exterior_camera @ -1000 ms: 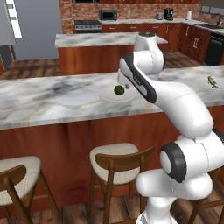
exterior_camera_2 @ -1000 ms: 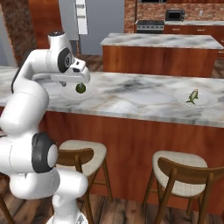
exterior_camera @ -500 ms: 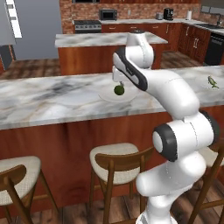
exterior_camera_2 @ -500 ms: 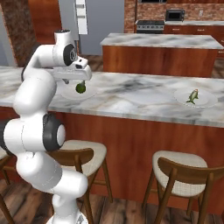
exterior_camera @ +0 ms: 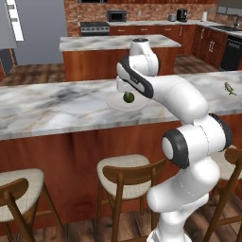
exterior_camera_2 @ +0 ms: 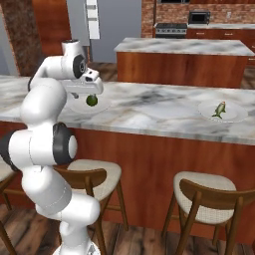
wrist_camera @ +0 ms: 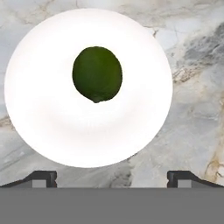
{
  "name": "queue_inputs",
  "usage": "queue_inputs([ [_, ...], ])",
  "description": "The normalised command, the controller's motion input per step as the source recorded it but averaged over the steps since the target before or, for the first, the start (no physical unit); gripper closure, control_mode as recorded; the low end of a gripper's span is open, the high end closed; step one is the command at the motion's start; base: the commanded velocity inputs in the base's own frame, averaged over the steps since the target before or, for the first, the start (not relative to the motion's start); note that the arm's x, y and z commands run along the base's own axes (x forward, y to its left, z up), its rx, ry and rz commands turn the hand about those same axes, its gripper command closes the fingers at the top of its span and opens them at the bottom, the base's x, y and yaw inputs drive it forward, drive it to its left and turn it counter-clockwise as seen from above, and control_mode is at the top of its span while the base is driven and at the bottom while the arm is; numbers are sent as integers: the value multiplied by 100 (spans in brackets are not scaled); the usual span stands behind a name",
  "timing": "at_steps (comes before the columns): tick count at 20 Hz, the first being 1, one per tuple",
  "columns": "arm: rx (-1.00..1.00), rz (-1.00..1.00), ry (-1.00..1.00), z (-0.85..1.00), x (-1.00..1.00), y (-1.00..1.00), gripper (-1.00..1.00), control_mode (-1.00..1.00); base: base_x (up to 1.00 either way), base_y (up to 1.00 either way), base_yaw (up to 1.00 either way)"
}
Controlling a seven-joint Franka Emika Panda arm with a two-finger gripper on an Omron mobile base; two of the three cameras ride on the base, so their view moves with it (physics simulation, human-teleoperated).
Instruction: Transport the fish and lime to the fridge. Place the fish on the rack containing meat and place the lime on the rack containing the vegetable, ensuring meats and vegetables are on different racks.
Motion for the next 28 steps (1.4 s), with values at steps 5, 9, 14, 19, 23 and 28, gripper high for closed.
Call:
queue_inputs([
  [5,-2,0,-3,-18,14,6,-100,-100,0,0,0],
  [9,0,0,0,-19,24,2,-100,-100,0,0,0],
  [14,0,0,0,-8,37,0,-100,-100,0,0,0],
  [19,0,0,0,0,39,0,-100,-100,0,0,0],
  [23,0,0,0,-6,34,4,-100,-100,0,0,0],
  [28,0,0,0,-10,31,4,-100,-100,0,0,0],
])
